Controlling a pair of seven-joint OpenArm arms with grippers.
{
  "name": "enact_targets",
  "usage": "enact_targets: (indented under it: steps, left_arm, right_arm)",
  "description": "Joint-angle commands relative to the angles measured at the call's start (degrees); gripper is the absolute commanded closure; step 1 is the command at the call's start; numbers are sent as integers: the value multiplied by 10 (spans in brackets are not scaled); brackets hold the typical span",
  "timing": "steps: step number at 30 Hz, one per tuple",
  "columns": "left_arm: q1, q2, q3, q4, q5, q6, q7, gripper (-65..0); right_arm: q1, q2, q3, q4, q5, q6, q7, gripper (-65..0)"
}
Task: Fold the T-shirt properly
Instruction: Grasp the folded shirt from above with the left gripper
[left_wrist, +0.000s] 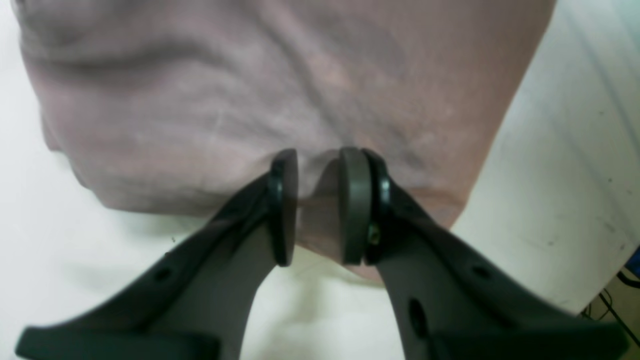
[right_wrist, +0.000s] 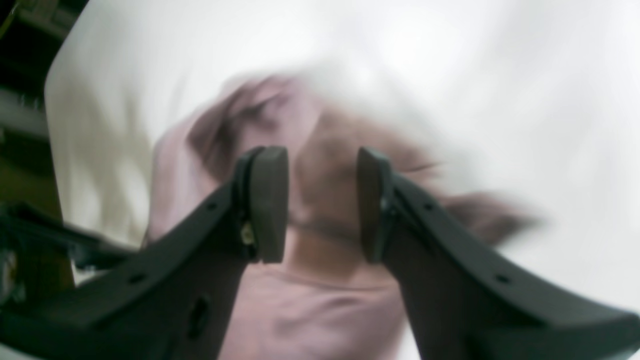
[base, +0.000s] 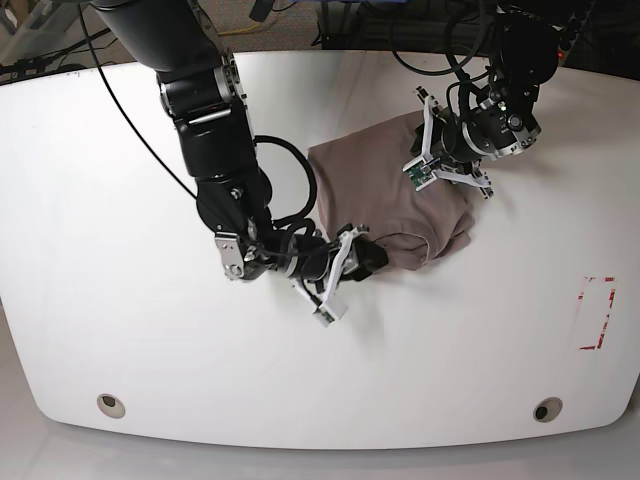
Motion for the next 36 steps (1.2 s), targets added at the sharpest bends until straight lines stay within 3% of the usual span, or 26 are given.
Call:
enact_targets:
  steps: [1, 4, 7, 11, 16, 21, 25, 30, 36]
  left_arm:
    - [-12, -3, -1, 9, -5, 0, -6, -122]
    - [-22, -1, -1, 10, -5, 2, -6, -124]
    - [-35, 1, -1, 10, -5, 5, -6, -124]
    - [-54, 36, -14, 9, -4, 33, -6, -126]
    - [-74, 83, -43, 8, -5, 124, -10, -153]
    - [-73, 124, -44, 2, -4, 189, -81, -290]
    - [-64, 160, -42, -26, -4, 268, -148, -401]
    - [-53, 176, -3, -69, 8, 379, -238, -407]
    - [-34, 196, 70, -150, 117, 518, -358, -407]
  right_arm:
    - [30, 14, 18, 11, 15, 7, 9, -211]
    - [52, 20, 37, 12, 16, 7, -18, -211]
    - [57, 46, 69, 24, 16, 7, -45, -209]
    - [40, 77, 87, 82, 15, 7, -61, -209]
    - [23, 114, 89, 116, 16, 7, -77, -209]
    - [9, 133, 89, 125, 16, 7, -77, -209]
    - [-6, 140, 89, 126, 16, 7, -77, -209]
    - [-11, 140, 90, 122, 16, 7, -77, -209]
    - [-20, 136, 90, 124, 16, 7, -76, -209]
